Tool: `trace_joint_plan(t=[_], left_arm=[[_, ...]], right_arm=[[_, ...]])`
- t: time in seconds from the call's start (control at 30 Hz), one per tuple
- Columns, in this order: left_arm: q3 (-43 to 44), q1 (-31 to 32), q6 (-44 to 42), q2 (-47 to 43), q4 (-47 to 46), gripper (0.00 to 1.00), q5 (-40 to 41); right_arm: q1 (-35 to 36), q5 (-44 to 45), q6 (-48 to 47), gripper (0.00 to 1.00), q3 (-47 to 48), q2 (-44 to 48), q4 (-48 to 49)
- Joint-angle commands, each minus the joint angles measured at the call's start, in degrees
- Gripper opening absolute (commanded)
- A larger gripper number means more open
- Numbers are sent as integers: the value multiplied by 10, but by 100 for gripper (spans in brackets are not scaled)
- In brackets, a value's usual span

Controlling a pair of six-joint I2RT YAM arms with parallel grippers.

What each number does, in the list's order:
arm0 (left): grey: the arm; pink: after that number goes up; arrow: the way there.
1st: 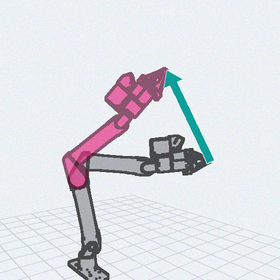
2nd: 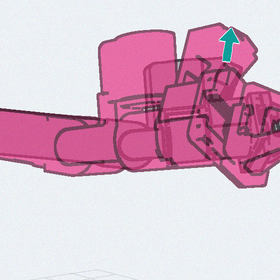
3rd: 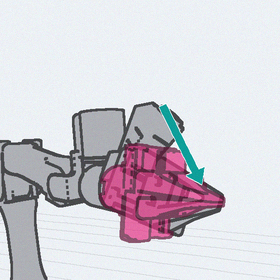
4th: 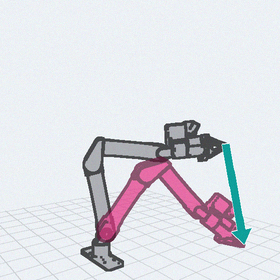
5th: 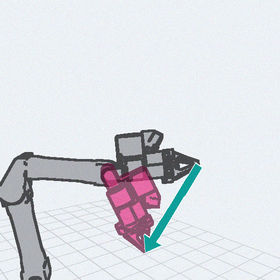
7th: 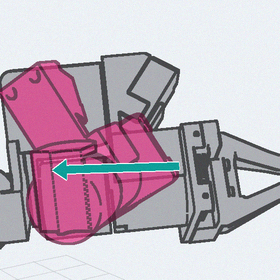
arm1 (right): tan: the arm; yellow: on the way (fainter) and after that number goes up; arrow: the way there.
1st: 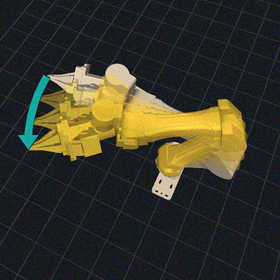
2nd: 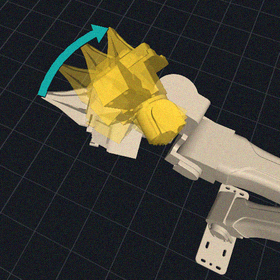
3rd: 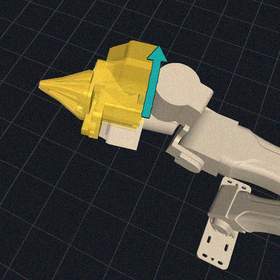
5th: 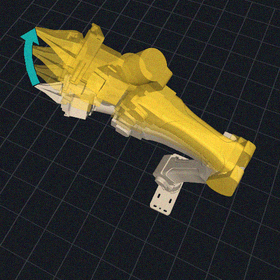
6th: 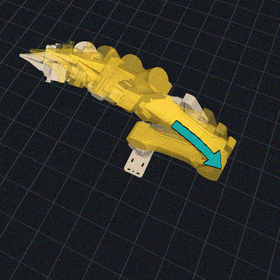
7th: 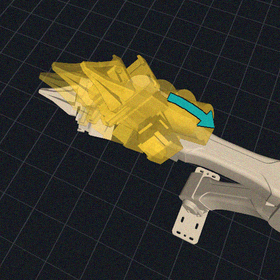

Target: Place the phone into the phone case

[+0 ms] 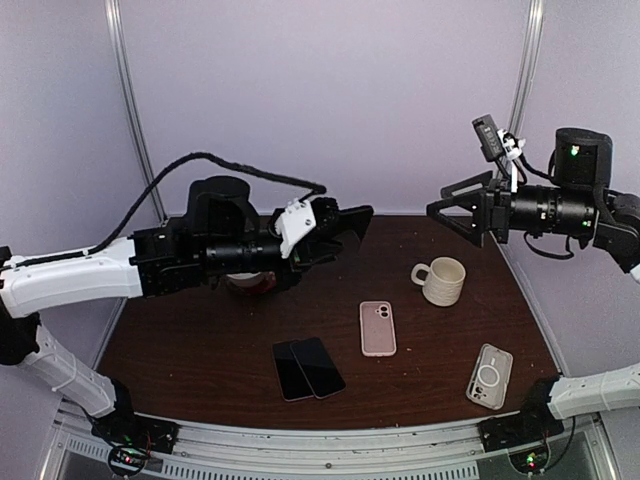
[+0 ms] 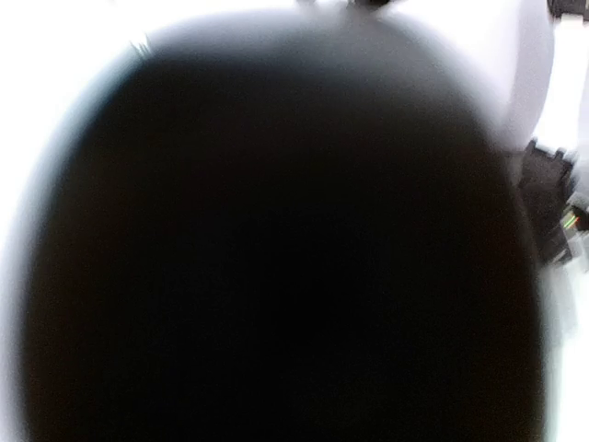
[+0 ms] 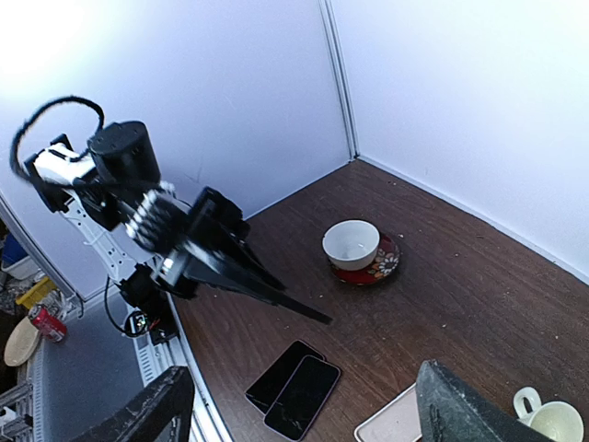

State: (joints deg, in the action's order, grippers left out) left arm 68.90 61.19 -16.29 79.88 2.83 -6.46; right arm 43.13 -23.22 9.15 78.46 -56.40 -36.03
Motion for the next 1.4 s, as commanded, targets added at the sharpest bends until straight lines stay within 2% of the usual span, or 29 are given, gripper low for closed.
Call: trace_joint_plan(t=[0.0, 0.07, 0.13, 0.27, 0.43, 0.7, 1.03, 1.27, 1.37], left_arm=[[-10, -6, 307, -2, 4, 0, -105], [0, -8, 347, 5, -6, 0, -97], [21, -8, 369, 15, 0, 0, -88], [60, -8, 390, 32, 27, 0, -63], [54, -8, 405, 24, 16, 0, -22], [42, -8, 400, 29, 2, 0, 0], [31, -8, 382, 26, -6, 0, 6], [26, -6, 368, 27, -5, 0, -2], [13, -6, 368, 21, -12, 0, 7]], right_arm=[[-2, 36, 29, 78, -30, -12, 47], [14, 50, 67, 76, -48, -14, 100], [55, 118, 80, 77, -71, -17, 158], [150, 286, 48, 78, -89, -51, 228], [202, 371, 33, 86, -86, -118, 280], [213, 378, 66, 87, -34, -218, 287], [213, 405, 71, 92, -14, -257, 264], [204, 435, 73, 84, 6, -280, 232], [201, 438, 79, 69, 3, -279, 229]])
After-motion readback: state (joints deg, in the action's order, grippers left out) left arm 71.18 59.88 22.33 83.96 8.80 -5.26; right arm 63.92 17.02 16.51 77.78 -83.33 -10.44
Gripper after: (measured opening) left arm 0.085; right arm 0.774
